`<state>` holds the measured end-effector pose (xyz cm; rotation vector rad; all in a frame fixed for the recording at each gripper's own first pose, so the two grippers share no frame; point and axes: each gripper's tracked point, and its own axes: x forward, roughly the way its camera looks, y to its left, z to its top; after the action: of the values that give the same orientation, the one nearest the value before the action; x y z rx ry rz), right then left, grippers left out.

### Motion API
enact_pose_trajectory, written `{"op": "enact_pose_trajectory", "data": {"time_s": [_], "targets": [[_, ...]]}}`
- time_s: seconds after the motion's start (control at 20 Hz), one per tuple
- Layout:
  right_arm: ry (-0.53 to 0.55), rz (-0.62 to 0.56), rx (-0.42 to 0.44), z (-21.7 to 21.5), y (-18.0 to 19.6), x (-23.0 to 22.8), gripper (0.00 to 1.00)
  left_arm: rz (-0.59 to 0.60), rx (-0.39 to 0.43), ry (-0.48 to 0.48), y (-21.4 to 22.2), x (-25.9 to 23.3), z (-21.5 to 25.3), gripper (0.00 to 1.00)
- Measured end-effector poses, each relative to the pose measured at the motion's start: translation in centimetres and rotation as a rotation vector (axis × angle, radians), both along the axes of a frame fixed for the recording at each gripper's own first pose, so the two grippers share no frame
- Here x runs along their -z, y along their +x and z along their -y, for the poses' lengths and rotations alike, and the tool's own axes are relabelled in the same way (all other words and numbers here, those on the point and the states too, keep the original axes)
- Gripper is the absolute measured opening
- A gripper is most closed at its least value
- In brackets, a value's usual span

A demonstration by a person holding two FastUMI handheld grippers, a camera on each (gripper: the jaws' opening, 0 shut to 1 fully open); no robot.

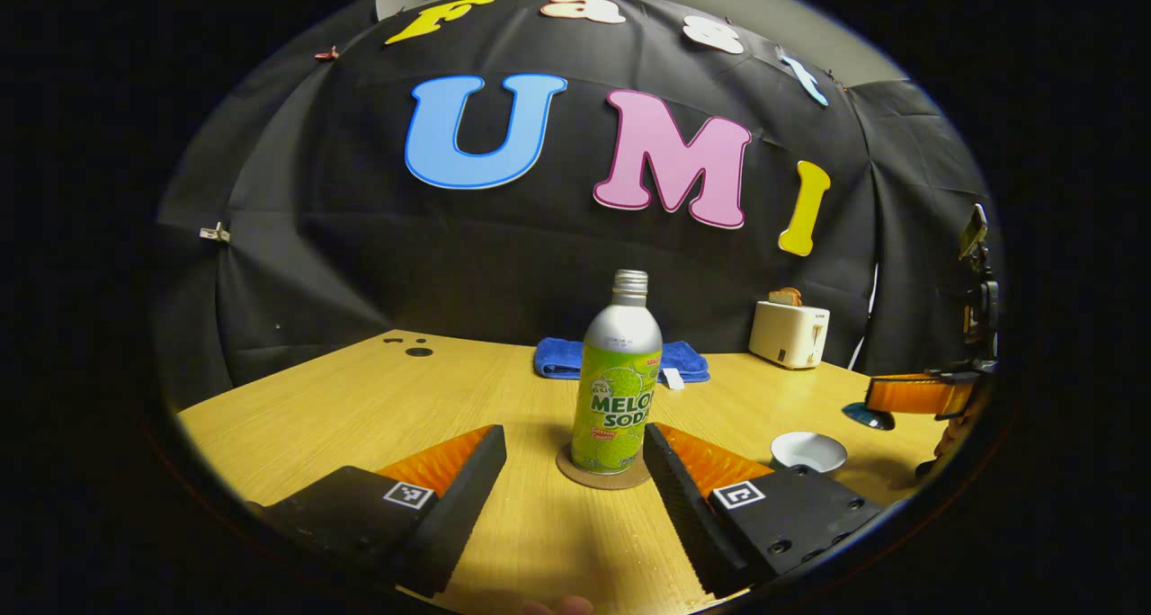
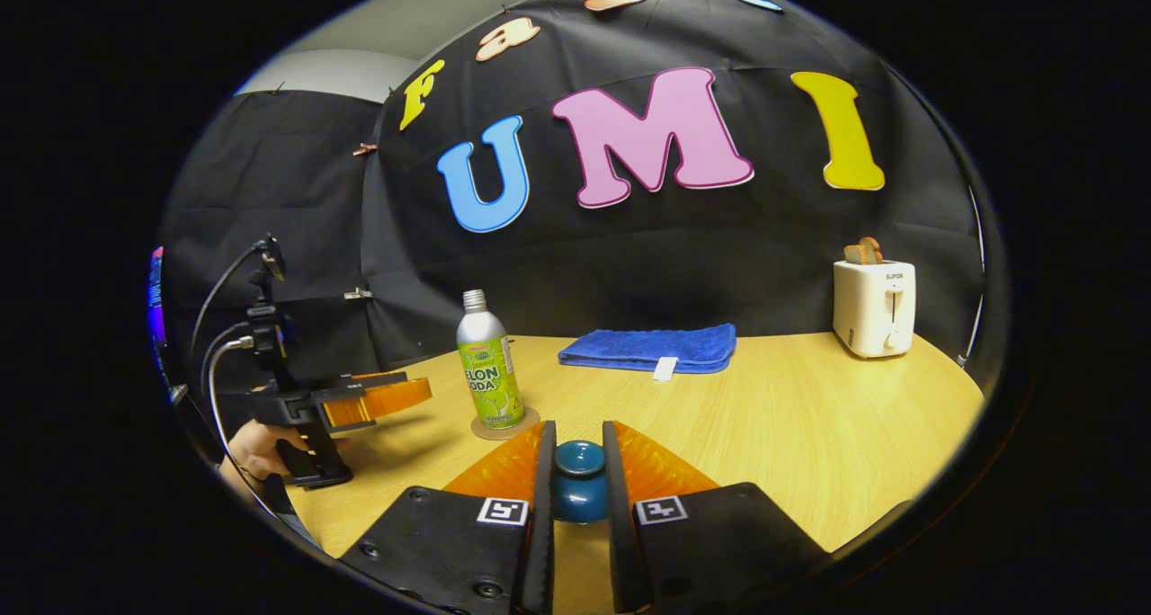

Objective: Open the teacup lid with one hand, grasp the water bottle and pour water into the teacup with the other hand; after pouring, place the water bottle on the coaster and then close the teacup lid.

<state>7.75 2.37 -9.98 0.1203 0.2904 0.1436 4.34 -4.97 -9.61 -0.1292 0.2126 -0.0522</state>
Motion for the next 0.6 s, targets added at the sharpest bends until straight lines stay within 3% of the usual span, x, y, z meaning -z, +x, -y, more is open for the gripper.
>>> {"op": "enact_pose_trajectory", "data": {"time_s": [0.2, 0.6], "targets": [[-0.025, -0.021, -0.002, -2.0, 1.6, 1.0, 0.28, 0.042, 0.003, 0.103, -1.4, -1.7, -0.6, 0.96], [-0.091, -0.075, 0.008, -3.1, 3.2, 3.1, 0.28, 0.058, 0.026, 0.081, -1.8, -2.2, 0.1, 0.96]]}}
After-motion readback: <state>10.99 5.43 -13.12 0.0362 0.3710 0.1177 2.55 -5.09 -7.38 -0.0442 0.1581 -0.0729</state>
